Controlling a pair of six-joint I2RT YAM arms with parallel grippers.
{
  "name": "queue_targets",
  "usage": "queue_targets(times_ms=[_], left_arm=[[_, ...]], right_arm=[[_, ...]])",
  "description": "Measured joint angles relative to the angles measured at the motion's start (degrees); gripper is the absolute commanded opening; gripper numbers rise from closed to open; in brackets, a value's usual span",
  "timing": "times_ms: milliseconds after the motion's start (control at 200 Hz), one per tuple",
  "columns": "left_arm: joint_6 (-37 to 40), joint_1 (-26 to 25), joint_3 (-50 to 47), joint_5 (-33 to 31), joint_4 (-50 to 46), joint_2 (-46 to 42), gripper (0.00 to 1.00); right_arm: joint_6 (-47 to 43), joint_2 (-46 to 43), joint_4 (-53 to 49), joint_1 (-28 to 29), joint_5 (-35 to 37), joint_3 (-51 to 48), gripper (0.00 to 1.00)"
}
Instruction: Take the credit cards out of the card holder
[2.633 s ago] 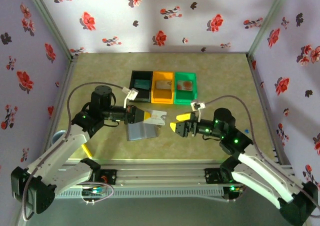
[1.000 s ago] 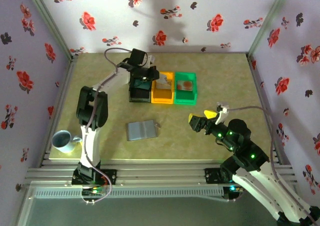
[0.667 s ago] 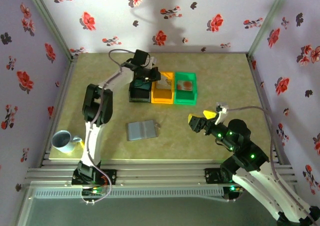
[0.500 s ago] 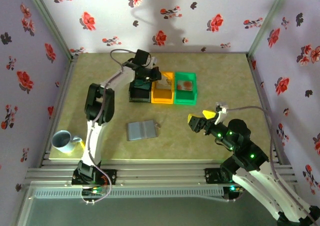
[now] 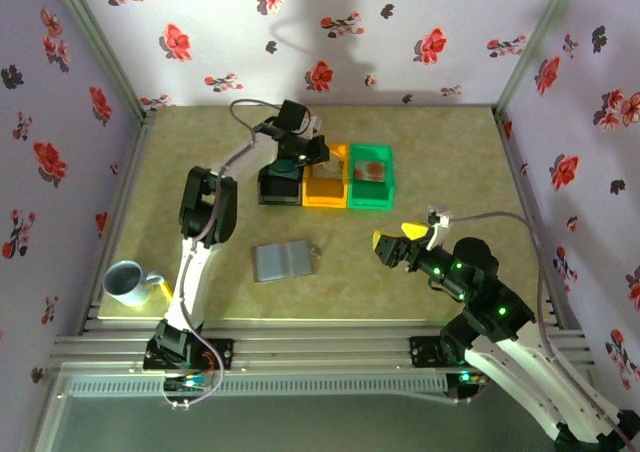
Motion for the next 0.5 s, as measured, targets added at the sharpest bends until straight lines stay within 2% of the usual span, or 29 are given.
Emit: queue_targets(times_ms=[295,500], left_arm=[[0.02,0.04,0.42,0.00,-0.68,0.31,0.00],[0.04,0.04,1.46,-0.04,-1.27,0.96,0.07]], right_arm=[[0.00,0.92,1.31,0.00,-0.44,-0.02,0.99],[0.00,1.81,1.70,0.00,-0.94,-0.02,0.99]])
